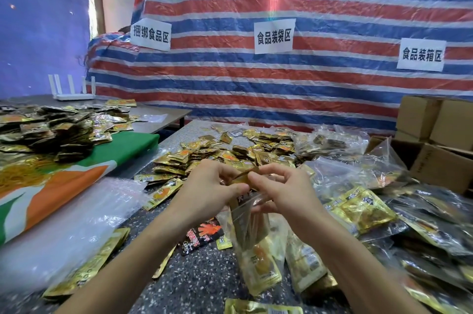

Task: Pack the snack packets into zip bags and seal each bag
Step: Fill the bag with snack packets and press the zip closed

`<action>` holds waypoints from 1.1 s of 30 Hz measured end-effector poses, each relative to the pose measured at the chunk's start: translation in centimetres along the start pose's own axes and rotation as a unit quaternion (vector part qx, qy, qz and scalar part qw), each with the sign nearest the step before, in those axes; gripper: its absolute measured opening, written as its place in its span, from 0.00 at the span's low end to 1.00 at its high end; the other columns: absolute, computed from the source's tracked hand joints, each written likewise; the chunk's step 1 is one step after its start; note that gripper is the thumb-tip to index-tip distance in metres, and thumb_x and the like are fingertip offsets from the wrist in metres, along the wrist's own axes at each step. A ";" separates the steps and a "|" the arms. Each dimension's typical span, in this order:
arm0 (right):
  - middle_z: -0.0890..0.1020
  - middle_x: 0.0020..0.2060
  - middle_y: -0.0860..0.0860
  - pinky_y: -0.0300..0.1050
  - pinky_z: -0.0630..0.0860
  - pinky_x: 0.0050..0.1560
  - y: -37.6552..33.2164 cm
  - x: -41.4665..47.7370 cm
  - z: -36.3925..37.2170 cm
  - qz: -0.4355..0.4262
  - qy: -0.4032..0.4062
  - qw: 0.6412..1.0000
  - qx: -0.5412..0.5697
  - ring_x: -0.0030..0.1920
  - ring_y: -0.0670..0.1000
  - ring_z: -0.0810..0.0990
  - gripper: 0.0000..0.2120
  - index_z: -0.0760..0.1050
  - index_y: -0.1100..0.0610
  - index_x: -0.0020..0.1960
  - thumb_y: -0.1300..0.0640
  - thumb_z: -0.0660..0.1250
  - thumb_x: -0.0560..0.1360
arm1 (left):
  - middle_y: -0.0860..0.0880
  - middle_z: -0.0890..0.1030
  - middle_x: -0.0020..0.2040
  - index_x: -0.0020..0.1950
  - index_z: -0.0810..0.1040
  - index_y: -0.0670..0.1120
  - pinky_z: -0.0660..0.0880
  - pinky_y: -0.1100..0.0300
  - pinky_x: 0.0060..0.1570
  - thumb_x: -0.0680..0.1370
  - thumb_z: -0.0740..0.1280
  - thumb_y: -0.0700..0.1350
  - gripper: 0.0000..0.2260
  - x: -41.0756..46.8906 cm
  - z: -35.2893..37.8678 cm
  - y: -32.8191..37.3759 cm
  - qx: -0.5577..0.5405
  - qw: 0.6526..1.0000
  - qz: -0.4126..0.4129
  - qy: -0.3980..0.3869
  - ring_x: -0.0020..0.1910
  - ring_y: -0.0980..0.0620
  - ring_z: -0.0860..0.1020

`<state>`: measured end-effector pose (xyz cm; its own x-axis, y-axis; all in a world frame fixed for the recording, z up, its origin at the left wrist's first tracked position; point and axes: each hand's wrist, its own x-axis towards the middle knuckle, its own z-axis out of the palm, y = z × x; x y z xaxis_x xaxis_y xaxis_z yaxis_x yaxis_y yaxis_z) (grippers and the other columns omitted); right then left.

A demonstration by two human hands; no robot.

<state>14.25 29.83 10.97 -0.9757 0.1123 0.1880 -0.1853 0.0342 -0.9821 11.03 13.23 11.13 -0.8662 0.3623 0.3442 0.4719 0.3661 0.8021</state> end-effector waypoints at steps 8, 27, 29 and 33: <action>0.84 0.37 0.52 0.41 0.74 0.26 0.6 -0.1 -0.4 -0.021 0.036 0.999 0.030 0.25 0.47 0.74 0.02 0.82 0.58 0.45 0.61 0.73 0.76 | 0.53 0.83 0.32 0.38 0.86 0.49 0.69 0.72 0.31 0.73 0.75 0.43 0.04 -0.1 0.8 -0.5 -0.012 0.996 0.026 0.089 0.30 0.62 0.76; 0.80 0.43 0.57 0.43 0.79 0.30 -0.8 -0.4 -1.2 -0.007 0.048 0.996 0.072 0.31 0.48 0.78 0.06 0.78 0.60 0.52 0.58 0.70 0.78 | 0.55 0.83 0.49 0.53 0.79 0.57 0.80 0.57 0.43 0.63 0.76 0.69 0.25 -2.1 -0.2 -1.5 -0.030 0.997 -0.035 0.064 0.46 0.57 0.83; 0.80 0.43 0.57 0.43 0.79 0.30 -1.0 -0.4 -1.2 -0.010 0.056 0.997 0.061 0.30 0.47 0.79 0.04 0.79 0.59 0.50 0.59 0.70 0.78 | 0.49 0.85 0.43 0.55 0.79 0.51 0.83 0.53 0.39 0.64 0.81 0.55 0.23 -2.2 -0.3 -1.6 -0.074 0.995 -0.064 0.031 0.38 0.50 0.85; 0.86 0.43 0.58 0.49 0.82 0.35 -0.9 -0.2 -1.8 -0.028 0.080 0.994 -0.067 0.33 0.51 0.81 0.02 0.83 0.56 0.45 0.58 0.74 0.76 | 0.45 0.85 0.38 0.48 0.83 0.43 0.81 0.62 0.35 0.72 0.75 0.35 0.07 -1.4 -1.9 -0.9 -0.084 0.992 -0.001 0.096 0.35 0.48 0.84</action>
<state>14.86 31.54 11.86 -0.9314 0.2619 0.2527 -0.2114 0.1756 -0.9615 11.46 10.77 10.88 -0.8902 0.1864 0.4157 0.4497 0.2137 0.8672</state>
